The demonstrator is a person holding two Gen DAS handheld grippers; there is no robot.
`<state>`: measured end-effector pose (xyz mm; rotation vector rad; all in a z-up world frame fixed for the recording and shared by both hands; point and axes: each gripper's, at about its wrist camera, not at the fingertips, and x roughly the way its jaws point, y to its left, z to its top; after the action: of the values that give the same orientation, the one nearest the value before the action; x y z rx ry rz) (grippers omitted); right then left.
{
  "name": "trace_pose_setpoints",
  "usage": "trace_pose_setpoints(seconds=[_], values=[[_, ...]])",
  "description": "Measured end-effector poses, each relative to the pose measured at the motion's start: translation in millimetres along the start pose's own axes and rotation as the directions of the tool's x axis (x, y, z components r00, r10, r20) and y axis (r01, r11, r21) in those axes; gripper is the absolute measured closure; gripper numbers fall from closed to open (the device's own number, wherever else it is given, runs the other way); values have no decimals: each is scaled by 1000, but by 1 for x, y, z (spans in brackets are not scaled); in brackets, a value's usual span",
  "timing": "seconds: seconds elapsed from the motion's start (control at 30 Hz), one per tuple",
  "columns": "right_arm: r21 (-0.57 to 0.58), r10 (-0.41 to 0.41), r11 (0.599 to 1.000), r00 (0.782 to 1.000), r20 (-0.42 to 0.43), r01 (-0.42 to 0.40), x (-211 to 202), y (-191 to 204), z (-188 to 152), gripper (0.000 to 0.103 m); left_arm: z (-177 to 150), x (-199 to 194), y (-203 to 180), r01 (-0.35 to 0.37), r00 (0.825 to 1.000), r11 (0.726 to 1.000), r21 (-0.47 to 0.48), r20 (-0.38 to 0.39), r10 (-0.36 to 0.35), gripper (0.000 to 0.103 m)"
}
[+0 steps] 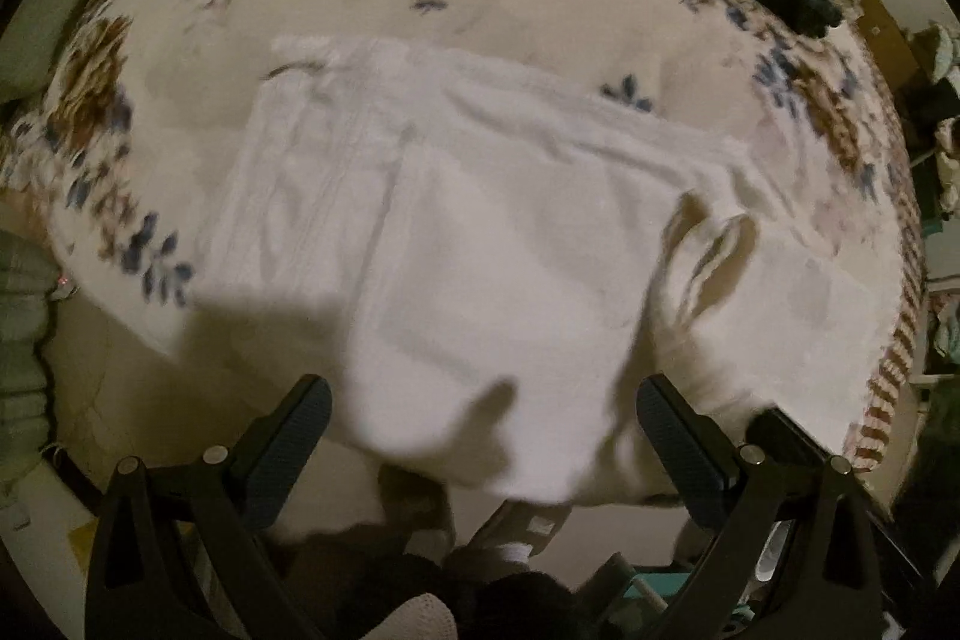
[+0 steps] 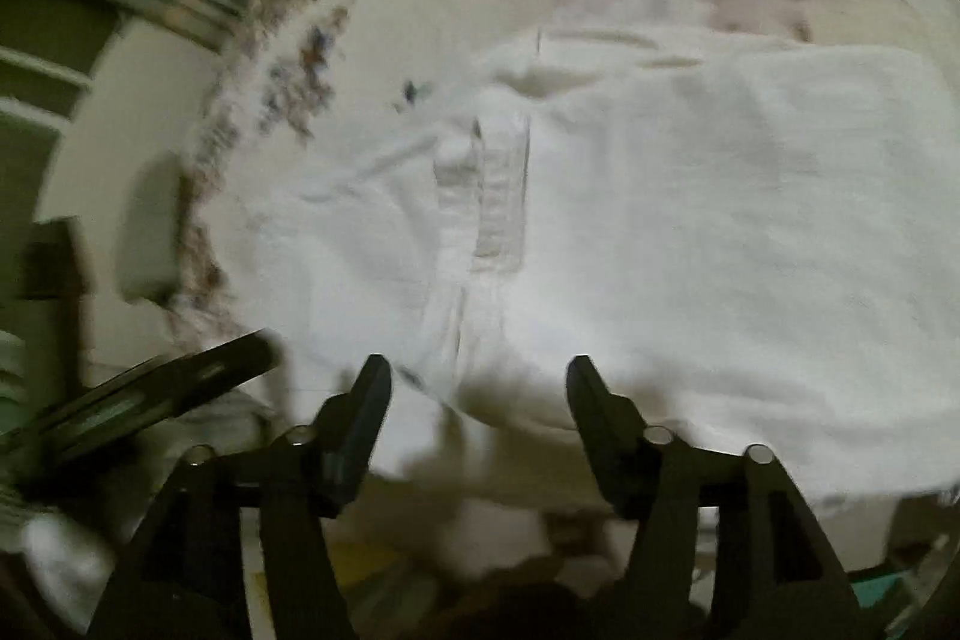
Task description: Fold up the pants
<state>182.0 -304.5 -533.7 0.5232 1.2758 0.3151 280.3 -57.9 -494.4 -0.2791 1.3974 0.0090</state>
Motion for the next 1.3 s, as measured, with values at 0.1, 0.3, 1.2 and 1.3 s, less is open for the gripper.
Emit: trace_pose_setpoints(seconds=[0.1,0.3,1.2,1.3], values=[[105,-67,993,997,44,62,-38,-32,-5,37,12,9,-19,72,997,997,-3,-5,-72,0],[239,-273,937,961,51,254,-73,-104,2,37,27,66,-69,106,992,994,39,-78,-103,3],[232,-457,855,885,-87,464,10,-80,53,28,-5,15,-10,322,943,939,-122,130,-306,34],[173,-451,869,886,-107,463,19,-53,58,28,-24,1,42,360,927,900,-245,206,-315,12]])
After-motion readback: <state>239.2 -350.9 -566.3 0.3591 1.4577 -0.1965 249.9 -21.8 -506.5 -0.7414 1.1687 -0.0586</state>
